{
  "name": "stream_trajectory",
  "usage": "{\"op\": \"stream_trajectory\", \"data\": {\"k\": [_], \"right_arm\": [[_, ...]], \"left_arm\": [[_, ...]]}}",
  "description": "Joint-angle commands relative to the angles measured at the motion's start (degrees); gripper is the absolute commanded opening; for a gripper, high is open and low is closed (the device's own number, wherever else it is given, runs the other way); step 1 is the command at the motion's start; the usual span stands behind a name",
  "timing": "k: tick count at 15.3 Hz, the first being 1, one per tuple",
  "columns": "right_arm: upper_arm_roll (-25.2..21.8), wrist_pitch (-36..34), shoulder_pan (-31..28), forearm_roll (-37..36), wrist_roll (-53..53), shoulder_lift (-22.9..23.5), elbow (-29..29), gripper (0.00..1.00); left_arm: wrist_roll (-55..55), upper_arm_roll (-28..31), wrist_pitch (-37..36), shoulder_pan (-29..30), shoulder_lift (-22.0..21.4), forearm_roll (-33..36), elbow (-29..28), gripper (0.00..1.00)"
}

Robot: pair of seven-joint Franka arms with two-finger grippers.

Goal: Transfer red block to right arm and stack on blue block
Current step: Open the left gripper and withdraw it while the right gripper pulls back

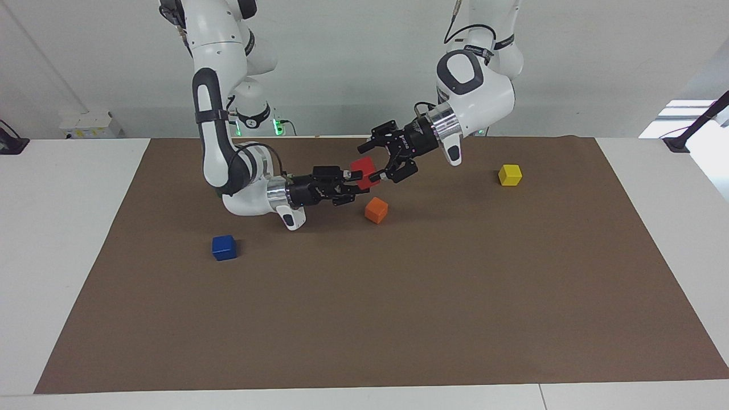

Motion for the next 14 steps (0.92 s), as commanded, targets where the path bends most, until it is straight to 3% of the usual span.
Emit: {"op": "stream_trajectory", "data": {"k": [1, 4, 7, 11, 14], "right_arm": [[0.0, 1.1, 0.2, 0.7, 0.7, -0.3, 0.4, 0.00], [0.0, 3.6, -0.1, 0.0, 3.9, -2.7, 0.5, 0.00], [-0.2, 9.5, -0.5, -2.3, 9.1, -8.0, -0.5, 0.00], [-0.3, 21.8, -0.6, -14.6, 20.5, -13.6, 0.8, 0.00], [-0.8, 25.4, -2.4, -25.8, 27.0, -15.1, 2.6, 0.00]], "left_arm": [[4.6, 0.1, -5.8, 5.4, -1.2, 0.9, -0.7, 1.00], [9.1, 0.2, -13.3, 13.4, -2.4, 3.1, -2.7, 1.00], [12.2, 0.2, -22.6, 22.4, -2.4, 13.5, -2.2, 1.00], [18.8, 0.3, -30.0, 32.5, -2.1, 25.2, -0.4, 1.00], [22.6, 0.2, -32.9, 34.2, 0.5, 39.4, 5.2, 1.00]]}}
